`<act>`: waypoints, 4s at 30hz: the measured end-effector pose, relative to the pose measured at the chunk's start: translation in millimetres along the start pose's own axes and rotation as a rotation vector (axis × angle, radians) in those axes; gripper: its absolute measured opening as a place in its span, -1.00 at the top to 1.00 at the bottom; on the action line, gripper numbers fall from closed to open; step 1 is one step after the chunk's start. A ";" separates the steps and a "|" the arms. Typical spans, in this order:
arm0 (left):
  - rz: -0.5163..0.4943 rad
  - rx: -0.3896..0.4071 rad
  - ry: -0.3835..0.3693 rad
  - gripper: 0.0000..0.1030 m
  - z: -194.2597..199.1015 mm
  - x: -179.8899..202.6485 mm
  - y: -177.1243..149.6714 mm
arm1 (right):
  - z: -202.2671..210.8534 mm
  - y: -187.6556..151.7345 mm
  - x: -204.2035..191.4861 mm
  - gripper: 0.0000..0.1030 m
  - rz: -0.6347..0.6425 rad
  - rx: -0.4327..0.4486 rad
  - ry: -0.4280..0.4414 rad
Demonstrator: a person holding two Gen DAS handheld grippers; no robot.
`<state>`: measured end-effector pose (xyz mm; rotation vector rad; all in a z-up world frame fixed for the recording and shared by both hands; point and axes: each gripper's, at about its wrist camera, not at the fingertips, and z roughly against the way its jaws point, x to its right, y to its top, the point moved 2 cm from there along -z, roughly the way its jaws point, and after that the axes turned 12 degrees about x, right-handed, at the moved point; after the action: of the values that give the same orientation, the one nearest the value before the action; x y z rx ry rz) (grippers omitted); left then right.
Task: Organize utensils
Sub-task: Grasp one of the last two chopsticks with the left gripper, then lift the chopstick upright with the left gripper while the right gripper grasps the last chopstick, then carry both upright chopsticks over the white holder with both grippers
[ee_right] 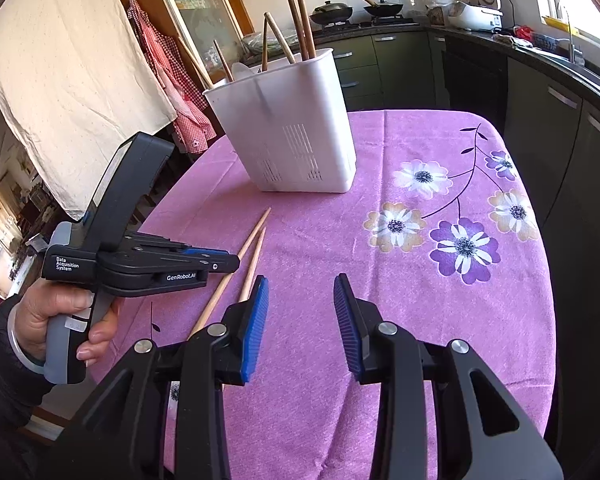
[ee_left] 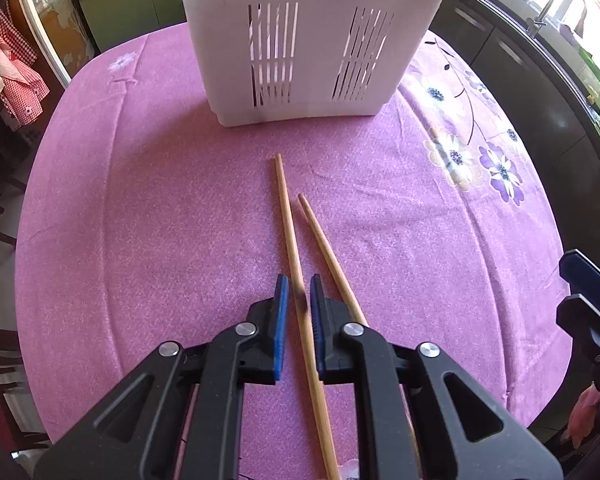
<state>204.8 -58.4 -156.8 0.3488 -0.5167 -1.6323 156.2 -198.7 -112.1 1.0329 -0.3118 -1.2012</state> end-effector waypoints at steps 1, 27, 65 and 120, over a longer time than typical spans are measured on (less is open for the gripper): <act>-0.001 -0.003 0.001 0.79 -1.3 0.3 -0.2 | -0.2 -0.4 1.0 0.33 -0.004 -0.001 0.002; -0.003 0.165 -0.001 0.88 53.6 -9.8 -0.8 | -8.8 -9.0 0.2 0.23 -0.017 -0.045 0.014; -0.062 0.448 -0.009 0.88 167.2 -20.3 -24.3 | -139.6 -18.5 -87.3 0.73 0.328 -0.339 -0.051; -0.125 0.457 -0.004 0.88 176.9 -8.4 -24.9 | 73.3 36.6 -66.4 0.86 0.165 0.157 0.056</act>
<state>94.5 -25.6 -20.0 0.7280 -0.8880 -1.6246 102.6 -176.8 -24.0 1.1515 -0.4439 -1.0100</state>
